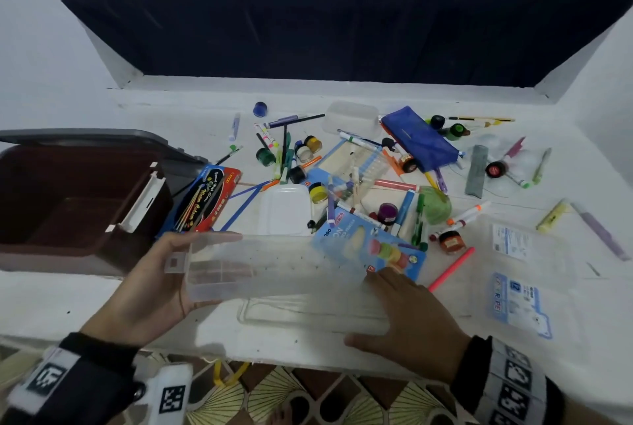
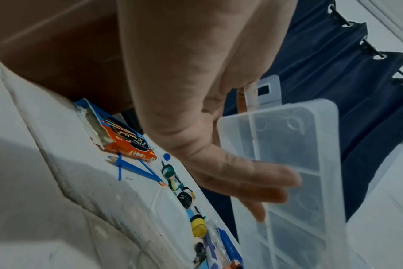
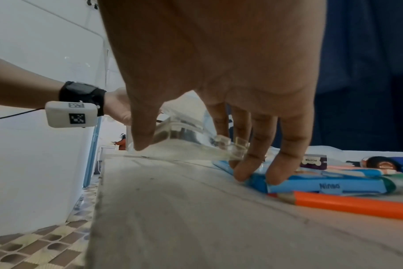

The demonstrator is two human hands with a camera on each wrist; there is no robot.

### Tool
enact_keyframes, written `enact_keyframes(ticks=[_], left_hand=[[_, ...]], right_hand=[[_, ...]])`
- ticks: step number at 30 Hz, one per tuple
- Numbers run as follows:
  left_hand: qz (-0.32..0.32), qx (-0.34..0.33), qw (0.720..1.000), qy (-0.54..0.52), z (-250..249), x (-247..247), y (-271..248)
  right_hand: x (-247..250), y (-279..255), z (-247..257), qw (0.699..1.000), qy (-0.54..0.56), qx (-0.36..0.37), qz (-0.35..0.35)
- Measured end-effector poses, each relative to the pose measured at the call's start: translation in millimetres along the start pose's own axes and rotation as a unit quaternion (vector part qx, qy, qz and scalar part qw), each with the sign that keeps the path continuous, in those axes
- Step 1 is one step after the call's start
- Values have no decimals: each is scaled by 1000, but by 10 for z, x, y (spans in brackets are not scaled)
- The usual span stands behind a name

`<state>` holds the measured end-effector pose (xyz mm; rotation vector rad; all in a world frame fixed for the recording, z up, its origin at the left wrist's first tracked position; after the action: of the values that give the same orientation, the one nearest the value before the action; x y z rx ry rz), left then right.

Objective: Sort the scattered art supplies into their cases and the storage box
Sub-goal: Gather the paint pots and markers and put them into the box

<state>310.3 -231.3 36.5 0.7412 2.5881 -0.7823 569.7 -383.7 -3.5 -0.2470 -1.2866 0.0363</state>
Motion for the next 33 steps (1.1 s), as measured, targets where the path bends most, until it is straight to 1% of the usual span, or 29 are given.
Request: enact_keyframes(ticks=[2,7,12,14,16,17,18,20,23,25,27,30,33], left_hand=[[-1,-8,1000,13,-13,25,39],[2,38,998,41,82,70,149],[-1,50,997,52,126,213,306],[14,54,994,97,159,206,356],[20,32,981,190,183,155,386],[13,10,971,237,180,109,392],[-9,-13,961,276,172,67,383],[-59,-42,944,322,170,1,367],[-84,-68,924,367,213,-25,415],[-57,-78,895,436,245,-29,466],[11,-78,868,490,303,-56,500],[93,-85,838,531,342,-46,477],[159,-53,815,555,371,0,429]], right_hand=[[17,94,-36,1000,-8,4,-1],[75,317,-134,998,-53,10,40],[97,272,-194,998,6,-5,60],[73,245,-193,998,3,3,64],[57,223,-184,998,3,12,59],[54,211,-177,998,6,14,55],[52,204,-175,998,10,17,51],[52,191,-182,999,18,18,47],[48,185,-231,999,16,12,43],[52,184,-253,999,12,14,39],[69,181,-263,999,14,15,35],[115,169,-266,999,24,11,26],[111,161,-257,999,31,8,31]])
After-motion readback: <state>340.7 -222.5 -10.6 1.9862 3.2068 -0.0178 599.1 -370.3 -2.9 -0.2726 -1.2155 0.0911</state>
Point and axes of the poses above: each hand's wrist, its own y-axis towards the middle knuckle, its own x-axis out of the back of the hand, z = x × y, the point moved 6 cm from there along y, towards the middle knuckle, and after that the axes turned 5 degrees about -y, right-handed, at the moved point
